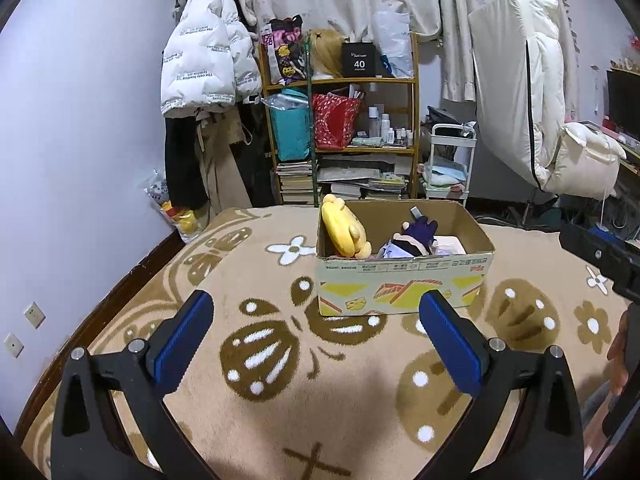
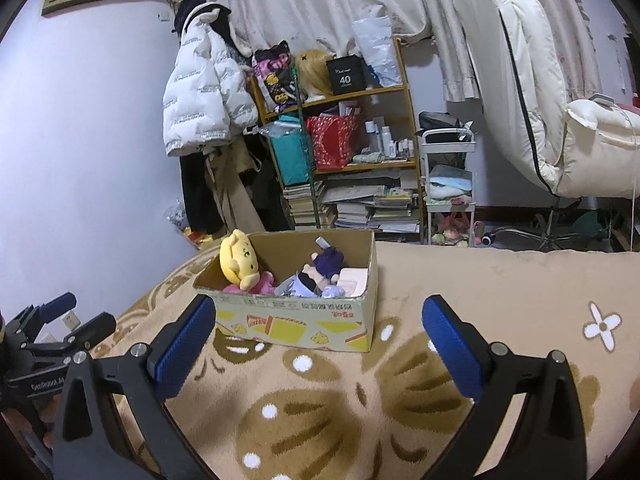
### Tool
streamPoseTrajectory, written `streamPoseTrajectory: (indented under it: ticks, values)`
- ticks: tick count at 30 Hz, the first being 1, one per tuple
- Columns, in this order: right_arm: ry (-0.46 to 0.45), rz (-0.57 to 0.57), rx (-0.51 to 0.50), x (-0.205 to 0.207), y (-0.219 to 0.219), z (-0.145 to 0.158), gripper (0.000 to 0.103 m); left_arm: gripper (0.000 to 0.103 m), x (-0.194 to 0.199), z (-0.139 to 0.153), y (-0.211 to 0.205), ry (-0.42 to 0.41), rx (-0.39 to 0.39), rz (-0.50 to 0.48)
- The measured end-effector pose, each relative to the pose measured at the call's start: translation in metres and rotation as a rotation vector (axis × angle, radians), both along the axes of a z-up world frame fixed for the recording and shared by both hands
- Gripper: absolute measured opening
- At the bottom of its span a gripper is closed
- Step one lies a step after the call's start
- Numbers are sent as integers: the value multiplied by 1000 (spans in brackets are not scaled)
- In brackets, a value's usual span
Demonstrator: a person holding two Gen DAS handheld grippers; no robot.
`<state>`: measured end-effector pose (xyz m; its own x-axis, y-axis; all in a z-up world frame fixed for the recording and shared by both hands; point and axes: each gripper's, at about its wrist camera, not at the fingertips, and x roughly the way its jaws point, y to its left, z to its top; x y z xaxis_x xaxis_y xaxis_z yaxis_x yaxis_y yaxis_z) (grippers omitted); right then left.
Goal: Organize soft objects
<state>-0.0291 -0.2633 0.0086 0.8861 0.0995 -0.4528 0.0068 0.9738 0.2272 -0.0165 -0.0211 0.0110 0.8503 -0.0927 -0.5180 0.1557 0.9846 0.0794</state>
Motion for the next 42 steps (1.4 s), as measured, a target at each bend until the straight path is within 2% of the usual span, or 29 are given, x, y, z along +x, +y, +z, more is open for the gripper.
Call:
streamPoseTrajectory:
  ticks: [42]
  values:
    - [19, 4, -12, 5, 0, -6, 103, 102, 1, -5, -12, -9, 0, -18]
